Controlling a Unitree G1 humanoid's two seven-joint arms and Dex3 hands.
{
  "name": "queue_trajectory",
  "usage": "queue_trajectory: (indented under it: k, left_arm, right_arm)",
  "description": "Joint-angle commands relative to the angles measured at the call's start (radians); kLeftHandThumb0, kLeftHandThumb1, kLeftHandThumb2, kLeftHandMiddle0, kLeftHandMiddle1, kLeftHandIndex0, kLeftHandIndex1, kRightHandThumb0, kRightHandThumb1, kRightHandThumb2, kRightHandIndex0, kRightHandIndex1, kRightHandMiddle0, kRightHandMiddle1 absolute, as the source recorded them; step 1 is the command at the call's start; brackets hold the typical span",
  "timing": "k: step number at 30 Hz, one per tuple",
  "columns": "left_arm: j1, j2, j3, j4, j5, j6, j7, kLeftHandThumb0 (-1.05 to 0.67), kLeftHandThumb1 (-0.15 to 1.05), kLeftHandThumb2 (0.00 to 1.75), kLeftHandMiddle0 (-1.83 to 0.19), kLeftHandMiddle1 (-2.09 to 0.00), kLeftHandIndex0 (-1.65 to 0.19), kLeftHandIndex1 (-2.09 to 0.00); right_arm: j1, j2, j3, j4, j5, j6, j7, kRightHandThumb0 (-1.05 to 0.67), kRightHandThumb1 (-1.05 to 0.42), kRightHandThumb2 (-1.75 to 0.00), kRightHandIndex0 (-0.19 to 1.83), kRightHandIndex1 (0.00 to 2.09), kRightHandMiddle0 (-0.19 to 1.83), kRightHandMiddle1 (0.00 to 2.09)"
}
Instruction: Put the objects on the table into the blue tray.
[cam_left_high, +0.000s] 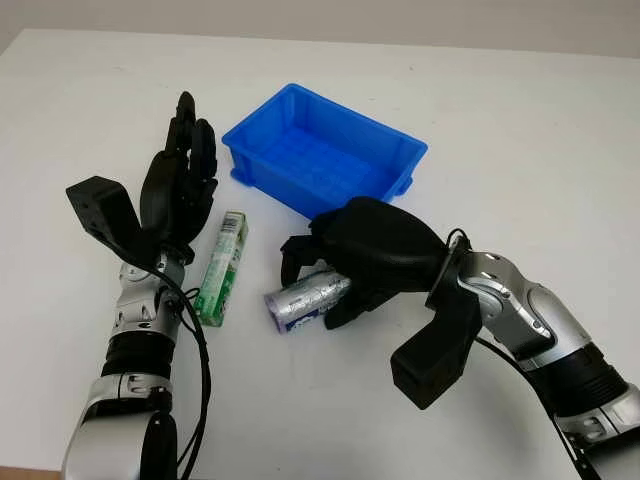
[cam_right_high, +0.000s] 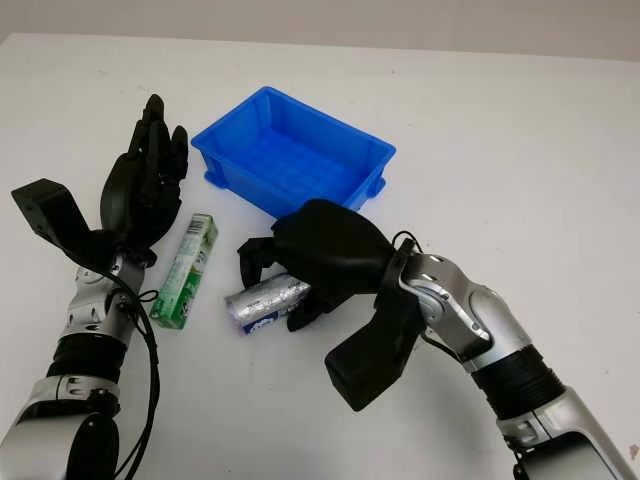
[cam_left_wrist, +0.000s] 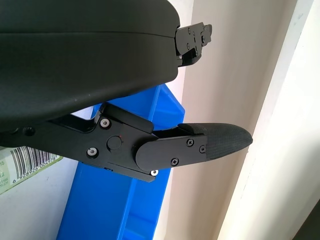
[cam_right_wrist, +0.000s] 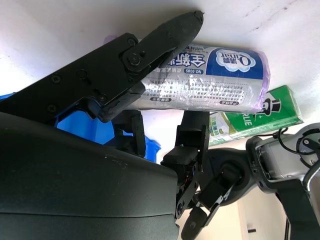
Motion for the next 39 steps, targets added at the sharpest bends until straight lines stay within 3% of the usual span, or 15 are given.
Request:
queue_trajectory:
  k: [1, 3, 8, 10, 13, 15, 20, 24, 33, 39]
  left_arm:
    - [0.005, -0.006, 0.004, -0.003, -0.006, -0.009, -0.003, -0.75, 1.05, 0.52, 0.19, 0.00, 0.19, 0.00]
    - [0.004, -0.007, 0.005, -0.002, -0.008, -0.007, -0.002, -0.74, 1.05, 0.51, 0.19, 0.00, 0.19, 0.00]
    - [0.002, -0.004, 0.003, 0.003, 0.000, -0.010, 0.004, -0.75, 1.05, 0.50, 0.19, 0.00, 0.19, 0.00]
    - [0.002, -0.002, 0.002, 0.002, 0.005, -0.010, 0.008, -0.75, 1.05, 0.51, 0.19, 0.00, 0.19, 0.00]
    - [0.003, -0.004, 0.003, 0.001, 0.002, -0.010, 0.007, -0.75, 1.05, 0.50, 0.19, 0.00, 0.19, 0.00]
    - [0.004, -0.004, 0.002, -0.001, 0.001, -0.009, 0.006, -0.75, 1.05, 0.50, 0.19, 0.00, 0.19, 0.00]
    - [0.007, -0.004, 0.003, -0.004, 0.000, -0.007, 0.005, -0.75, 1.05, 0.50, 0.19, 0.00, 0.19, 0.00]
    - [0.007, -0.007, 0.004, -0.004, -0.003, -0.005, 0.006, -0.74, 1.05, 0.50, 0.19, 0.00, 0.19, 0.00]
    - [0.005, -0.010, 0.001, 0.001, -0.001, -0.007, 0.009, -0.75, 1.05, 0.50, 0.19, 0.00, 0.19, 0.00]
    - [-0.002, -0.015, -0.002, 0.012, 0.008, -0.014, 0.022, -0.75, 1.05, 0.49, 0.19, 0.00, 0.19, 0.00]
  right_arm:
    - [0.012, 0.004, -0.017, 0.007, 0.032, -0.015, -0.006, -0.65, -0.91, -0.06, 1.59, 1.67, 1.31, 1.54]
    - [0.013, 0.011, -0.024, 0.014, 0.068, -0.019, 0.000, -0.60, -0.90, -0.05, 1.60, 1.76, 1.36, 1.73]
    - [-0.002, 0.028, -0.042, 0.015, 0.238, -0.007, 0.081, -0.51, -0.89, -0.05, 1.63, 1.82, 1.41, 1.85]
    - [-0.009, 0.040, -0.065, -0.024, 0.372, 0.070, 0.169, -0.48, -0.91, -0.06, 1.61, 1.82, 1.38, 1.84]
    - [-0.028, 0.059, -0.129, -0.121, 0.556, 0.245, 0.261, -0.43, -0.94, -0.06, 1.56, 1.98, 1.26, 1.96]
    - [-0.046, 0.067, -0.178, -0.174, 0.632, 0.349, 0.282, -0.41, -0.99, -0.12, 1.67, 2.07, 1.29, 2.06]
    - [-0.081, 0.073, -0.279, -0.204, 0.723, 0.466, 0.278, -0.42, -1.03, -0.10, 1.54, 2.09, 1.16, 2.09]
    - [-0.113, 0.102, -0.360, -0.182, 0.802, 0.567, 0.252, -0.42, -1.05, -0.11, 1.26, 2.09, 0.97, 2.09]
    - [-0.184, 0.121, -0.471, -0.006, 0.760, 0.522, 0.099, -0.39, -1.05, -0.18, 1.10, 2.09, 0.84, 2.09]
    - [-0.300, 0.113, -0.453, 0.283, 0.603, 0.381, -0.058, -0.38, -1.05, -0.19, 1.02, 2.09, 0.71, 2.09]
